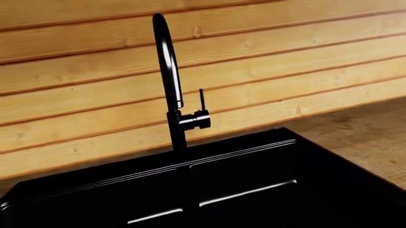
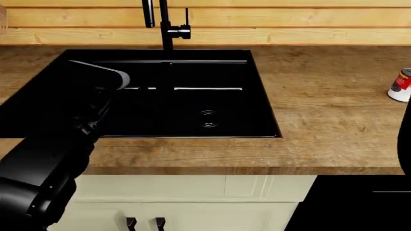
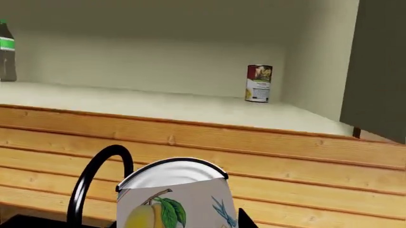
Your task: Pick the cans from the counter and place them in their designated side in the cabinet.
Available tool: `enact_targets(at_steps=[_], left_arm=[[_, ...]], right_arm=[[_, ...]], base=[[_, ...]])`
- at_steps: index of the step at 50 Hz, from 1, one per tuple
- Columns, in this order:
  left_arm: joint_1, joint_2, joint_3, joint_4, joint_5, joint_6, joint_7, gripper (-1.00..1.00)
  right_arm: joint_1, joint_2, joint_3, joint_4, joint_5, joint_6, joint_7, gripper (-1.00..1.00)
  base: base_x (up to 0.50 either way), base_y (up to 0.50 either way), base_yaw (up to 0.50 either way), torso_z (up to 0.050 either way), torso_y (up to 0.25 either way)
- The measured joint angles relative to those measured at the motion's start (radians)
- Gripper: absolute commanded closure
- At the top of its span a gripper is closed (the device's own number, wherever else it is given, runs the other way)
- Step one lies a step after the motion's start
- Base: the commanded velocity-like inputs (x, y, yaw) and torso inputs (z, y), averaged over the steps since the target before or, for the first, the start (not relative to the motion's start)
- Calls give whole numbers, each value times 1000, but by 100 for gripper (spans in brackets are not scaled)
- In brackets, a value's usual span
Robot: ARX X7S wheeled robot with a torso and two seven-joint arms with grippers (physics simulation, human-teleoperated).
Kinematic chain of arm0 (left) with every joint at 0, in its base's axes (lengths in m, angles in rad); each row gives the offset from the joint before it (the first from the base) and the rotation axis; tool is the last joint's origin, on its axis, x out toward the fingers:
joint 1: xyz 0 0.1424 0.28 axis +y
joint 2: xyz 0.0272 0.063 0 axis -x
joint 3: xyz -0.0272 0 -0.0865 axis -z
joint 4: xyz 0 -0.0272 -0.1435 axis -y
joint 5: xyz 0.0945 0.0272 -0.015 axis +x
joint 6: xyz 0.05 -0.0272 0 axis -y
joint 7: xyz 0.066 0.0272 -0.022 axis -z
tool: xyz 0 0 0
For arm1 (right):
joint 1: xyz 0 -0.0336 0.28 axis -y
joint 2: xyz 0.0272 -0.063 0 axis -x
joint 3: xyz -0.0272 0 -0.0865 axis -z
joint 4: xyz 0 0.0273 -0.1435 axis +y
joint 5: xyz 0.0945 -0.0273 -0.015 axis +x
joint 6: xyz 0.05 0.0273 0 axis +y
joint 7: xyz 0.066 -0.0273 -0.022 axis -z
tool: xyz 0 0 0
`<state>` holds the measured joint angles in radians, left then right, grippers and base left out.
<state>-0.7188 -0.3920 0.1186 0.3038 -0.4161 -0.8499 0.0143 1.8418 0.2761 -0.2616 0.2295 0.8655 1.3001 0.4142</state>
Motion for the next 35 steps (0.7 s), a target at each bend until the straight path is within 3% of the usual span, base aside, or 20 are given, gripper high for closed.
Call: enact_targets(at_steps=[8, 15, 25, 35], left_arm=[[-41, -2, -15, -43, -10, -16, 2, -100], [-93, 0, -24, -102, -11, -21, 6, -100], [-188, -5, -26, -203, -15, -30, 29, -100], [-275, -88, -20, -255, -30, -62, 107, -100]], right_arm=[[233, -88, -144, 459, -162, -247, -201, 100], [371, -169, -85, 768, -407, -410, -347, 100], [457, -233, 90, 949, -738, -510, -448, 100], [487, -260, 142, 1018, -871, -556, -481, 100]], base=[[0, 0, 0, 50, 0], [0, 0, 0, 50, 0], [0, 0, 0, 0, 0], [0, 0, 0, 0, 0]])
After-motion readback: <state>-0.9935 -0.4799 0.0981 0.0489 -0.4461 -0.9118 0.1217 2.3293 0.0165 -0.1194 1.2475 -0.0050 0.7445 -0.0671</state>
